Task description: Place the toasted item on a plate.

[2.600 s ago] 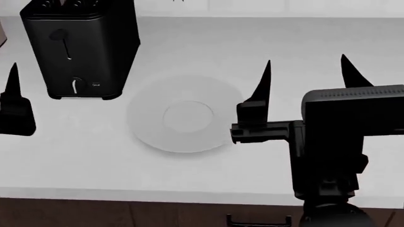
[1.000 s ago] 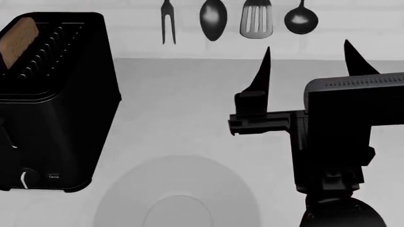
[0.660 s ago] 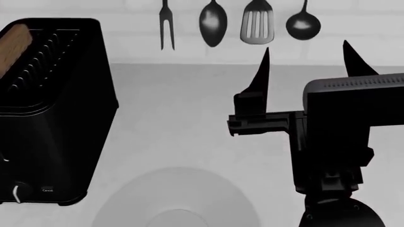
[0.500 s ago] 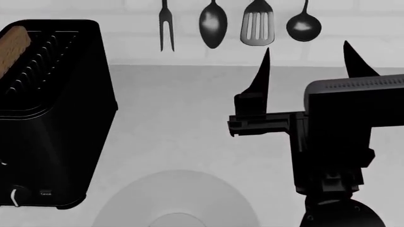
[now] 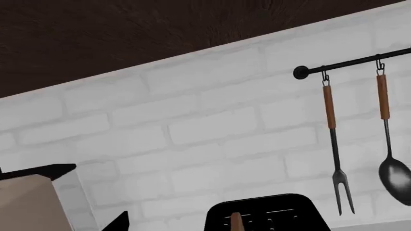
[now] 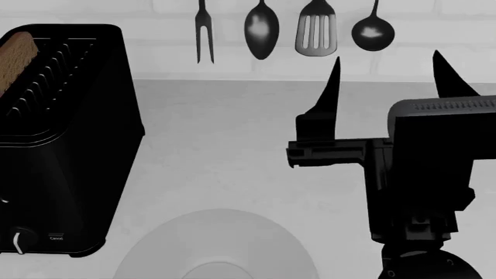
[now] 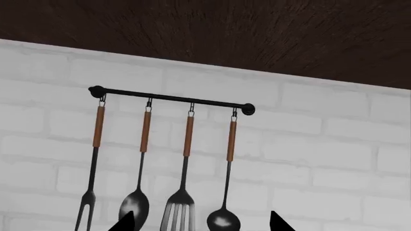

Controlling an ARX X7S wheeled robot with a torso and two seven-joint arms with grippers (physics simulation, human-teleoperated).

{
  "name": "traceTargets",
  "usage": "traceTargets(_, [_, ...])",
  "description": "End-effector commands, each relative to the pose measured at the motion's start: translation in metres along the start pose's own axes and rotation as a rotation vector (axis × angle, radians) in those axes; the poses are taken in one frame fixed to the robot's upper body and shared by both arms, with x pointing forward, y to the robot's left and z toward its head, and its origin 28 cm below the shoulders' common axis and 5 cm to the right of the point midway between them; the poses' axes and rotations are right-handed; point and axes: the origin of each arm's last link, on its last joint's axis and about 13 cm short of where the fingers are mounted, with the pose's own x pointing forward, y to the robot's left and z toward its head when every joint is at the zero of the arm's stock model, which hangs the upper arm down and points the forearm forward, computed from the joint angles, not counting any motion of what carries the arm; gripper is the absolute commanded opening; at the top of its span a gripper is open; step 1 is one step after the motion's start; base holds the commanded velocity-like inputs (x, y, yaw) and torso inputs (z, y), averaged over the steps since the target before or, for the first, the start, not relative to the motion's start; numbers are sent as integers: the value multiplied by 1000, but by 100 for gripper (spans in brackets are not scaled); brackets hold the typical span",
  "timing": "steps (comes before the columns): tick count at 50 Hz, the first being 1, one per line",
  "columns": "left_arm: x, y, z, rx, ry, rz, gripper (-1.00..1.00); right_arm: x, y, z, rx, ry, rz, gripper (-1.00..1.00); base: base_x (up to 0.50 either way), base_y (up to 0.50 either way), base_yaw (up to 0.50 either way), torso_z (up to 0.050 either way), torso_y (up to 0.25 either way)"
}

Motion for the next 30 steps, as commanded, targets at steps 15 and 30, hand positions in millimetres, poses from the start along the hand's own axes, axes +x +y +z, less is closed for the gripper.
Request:
traceTargets(15, [44,34,34,-77,146,26,100,-7,-2,-4,14,4,-10,100,0,0,0,0,0])
traceTargets(30, [64,46,20,-168,291,54,100,-5,-2,-5,13,6,-13,100,0,0,0,0,0])
